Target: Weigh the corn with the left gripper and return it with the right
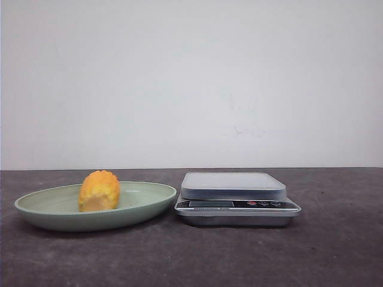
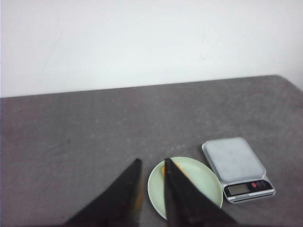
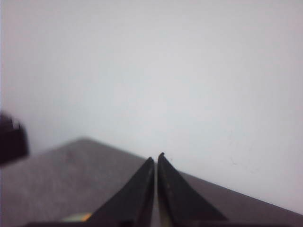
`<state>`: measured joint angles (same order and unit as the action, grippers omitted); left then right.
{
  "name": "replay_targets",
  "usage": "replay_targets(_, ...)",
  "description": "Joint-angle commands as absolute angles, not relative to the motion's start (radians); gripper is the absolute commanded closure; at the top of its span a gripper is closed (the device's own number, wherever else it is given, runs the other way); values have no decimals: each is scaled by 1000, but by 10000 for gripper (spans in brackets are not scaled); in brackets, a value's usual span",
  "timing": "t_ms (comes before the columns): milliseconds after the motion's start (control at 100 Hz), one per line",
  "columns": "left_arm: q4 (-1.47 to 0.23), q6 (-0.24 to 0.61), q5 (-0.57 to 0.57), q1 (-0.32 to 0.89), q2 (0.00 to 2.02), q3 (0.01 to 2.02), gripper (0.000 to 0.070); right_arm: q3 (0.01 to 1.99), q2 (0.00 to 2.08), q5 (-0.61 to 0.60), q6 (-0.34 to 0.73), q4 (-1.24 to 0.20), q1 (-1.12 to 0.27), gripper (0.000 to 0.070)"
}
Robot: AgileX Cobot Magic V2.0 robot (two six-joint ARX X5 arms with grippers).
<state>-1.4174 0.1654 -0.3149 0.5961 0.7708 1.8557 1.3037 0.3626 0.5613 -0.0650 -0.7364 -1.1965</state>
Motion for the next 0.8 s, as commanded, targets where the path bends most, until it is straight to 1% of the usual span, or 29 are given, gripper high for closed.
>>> replay_targets(0,-1410,149,-317,602,777,1859,689,1214,359,561,-35,-643,-1208,694)
replay_targets(70,-1398,151,-317,602,780,1850,689,1137,354,580,-46,-563,-1208,694)
replay_targets(170,-1399,173,-316,601,783,1849,689,1076,371,583,-48,-524,-1208,694)
replay_targets(380,-1397,174,-317,601,783,1853,689,1062,417,569,-37,-566,-1208,694)
replay_targets(790,-1397,174,-317,602,783,1853,689,1062,414,569,-37,-563,-1208,694)
